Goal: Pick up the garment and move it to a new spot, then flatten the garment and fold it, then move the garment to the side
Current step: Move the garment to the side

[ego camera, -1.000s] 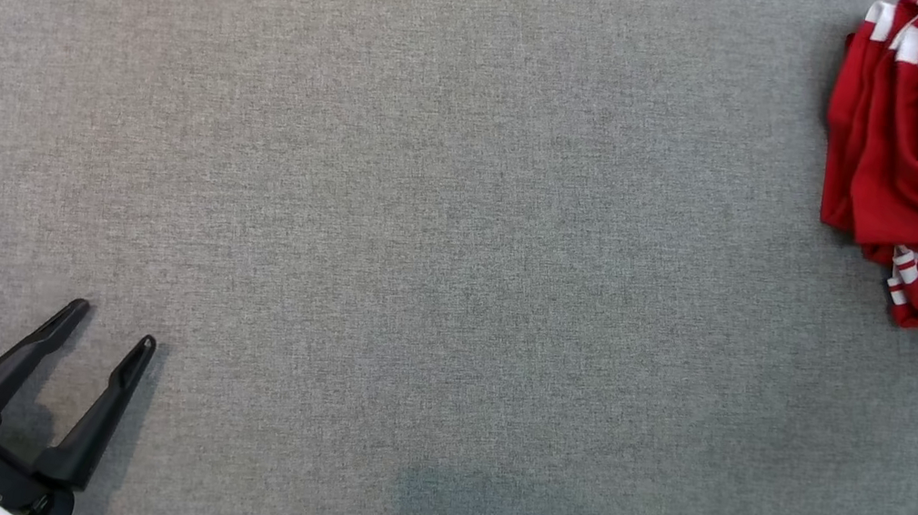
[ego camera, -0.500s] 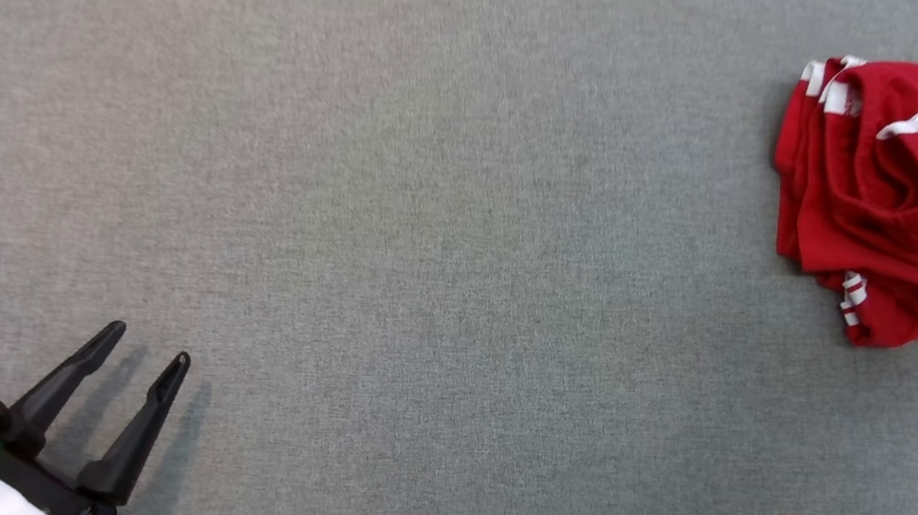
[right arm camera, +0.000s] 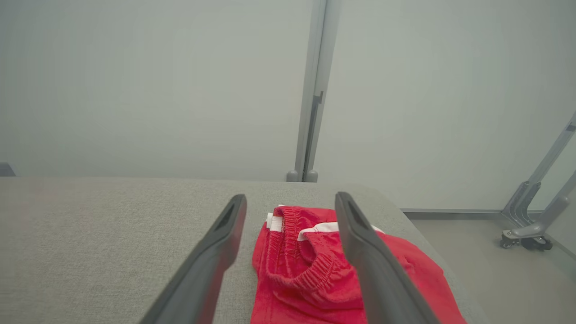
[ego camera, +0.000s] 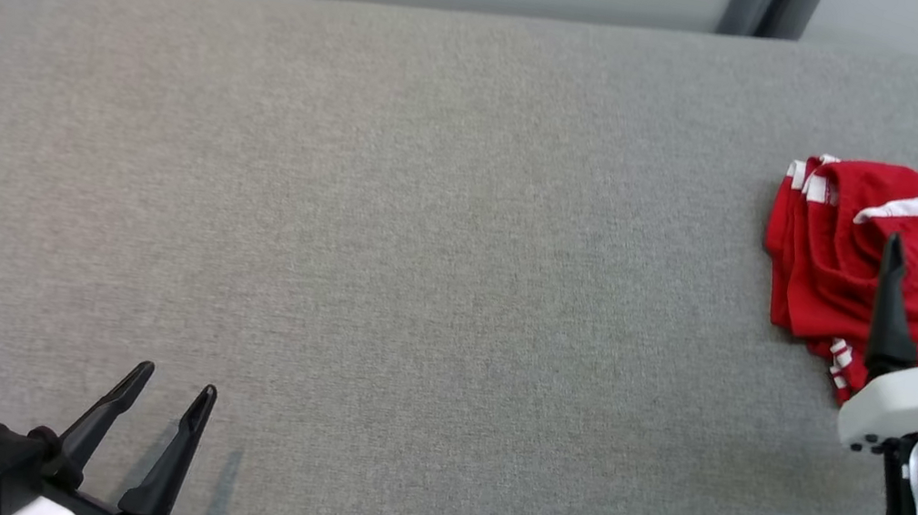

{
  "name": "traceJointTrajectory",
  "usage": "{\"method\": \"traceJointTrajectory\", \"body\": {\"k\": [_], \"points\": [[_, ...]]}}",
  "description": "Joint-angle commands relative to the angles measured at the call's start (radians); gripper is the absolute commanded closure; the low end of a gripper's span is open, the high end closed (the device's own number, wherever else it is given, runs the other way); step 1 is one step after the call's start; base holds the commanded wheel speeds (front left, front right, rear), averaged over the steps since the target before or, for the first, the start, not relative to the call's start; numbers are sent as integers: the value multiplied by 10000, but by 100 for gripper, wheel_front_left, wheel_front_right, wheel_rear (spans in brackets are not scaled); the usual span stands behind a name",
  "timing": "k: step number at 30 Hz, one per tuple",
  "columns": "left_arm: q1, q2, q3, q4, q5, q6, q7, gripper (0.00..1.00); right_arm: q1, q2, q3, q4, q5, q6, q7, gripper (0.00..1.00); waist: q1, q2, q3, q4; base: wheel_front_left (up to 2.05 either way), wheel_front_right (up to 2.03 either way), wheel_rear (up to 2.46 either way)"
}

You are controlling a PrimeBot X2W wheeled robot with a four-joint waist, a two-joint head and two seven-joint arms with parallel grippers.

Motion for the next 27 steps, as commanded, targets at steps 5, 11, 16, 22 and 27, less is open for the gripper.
{"method": "traceJointTrajectory", "body": {"k": [5,11,16,22,27], "points": [[-435,-211,671,260,384,-40,-103,0,351,-75,590,225,347,29,-576,0,0,-1,-782,406,0,0,0],[-313,-803,1098,849,957,-40,-103,0,727,-75,908,807,680,29,-927,0,0,-1,-1365,539,0,0,0],[-194,-1260,1551,1175,1409,-38,-103,0,1023,-75,1155,1174,936,29,-1323,0,0,-1,-1743,640,0,0,0],[-113,-1633,2182,1350,1848,-37,-103,0,1418,-75,1385,1416,1207,29,-1799,0,0,-1,-1936,760,0,0,0],[-19,-1893,2625,1348,2150,-38,-103,0,1752,-75,1632,1526,1488,29,-2144,0,0,-1,-2035,815,0,0,0]]}}
